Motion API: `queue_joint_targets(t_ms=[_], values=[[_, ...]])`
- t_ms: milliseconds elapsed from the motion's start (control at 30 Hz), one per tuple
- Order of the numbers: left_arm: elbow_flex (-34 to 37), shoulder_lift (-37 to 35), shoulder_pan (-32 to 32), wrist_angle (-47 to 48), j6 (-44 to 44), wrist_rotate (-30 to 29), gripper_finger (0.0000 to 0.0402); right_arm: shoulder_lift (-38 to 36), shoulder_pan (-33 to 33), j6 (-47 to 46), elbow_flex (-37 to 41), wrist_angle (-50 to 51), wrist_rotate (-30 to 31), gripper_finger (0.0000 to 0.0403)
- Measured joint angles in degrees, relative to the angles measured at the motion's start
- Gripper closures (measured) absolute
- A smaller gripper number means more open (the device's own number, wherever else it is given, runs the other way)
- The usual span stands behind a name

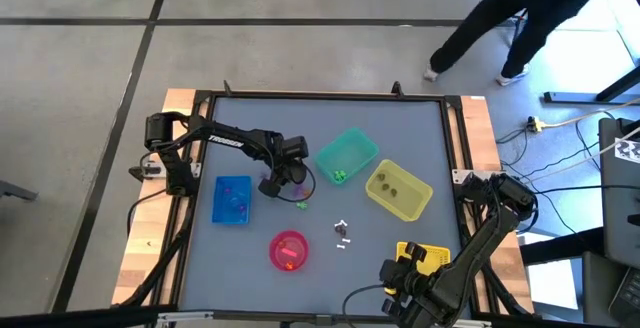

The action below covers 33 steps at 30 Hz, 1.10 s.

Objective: Sort Halloween decoration
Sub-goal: Put the violet spider toy into the blue bin

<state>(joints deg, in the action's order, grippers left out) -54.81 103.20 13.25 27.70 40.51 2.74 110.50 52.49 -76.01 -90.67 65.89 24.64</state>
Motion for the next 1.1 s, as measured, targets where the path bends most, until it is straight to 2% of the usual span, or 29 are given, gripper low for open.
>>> queue_joint_targets(t_ms=[533, 900, 1100], values=[[0.0, 0.0, 0.0, 0.0, 0.0, 0.7, 0.034, 0.0, 0.0, 0.0, 0.0, 0.0, 0.0, 0.0249], [0.0, 0.0, 0.0, 0.1, 0.0, 1.3, 0.0397, 0.0, 0.0, 0.0, 0.0, 0.0, 0.0, 0.0249], [0.0, 0.0, 0.0, 0.1, 0.0, 1.3, 0.0401, 0.0, 0.0, 0.0, 0.0, 0.0, 0.0, 0.0249]])
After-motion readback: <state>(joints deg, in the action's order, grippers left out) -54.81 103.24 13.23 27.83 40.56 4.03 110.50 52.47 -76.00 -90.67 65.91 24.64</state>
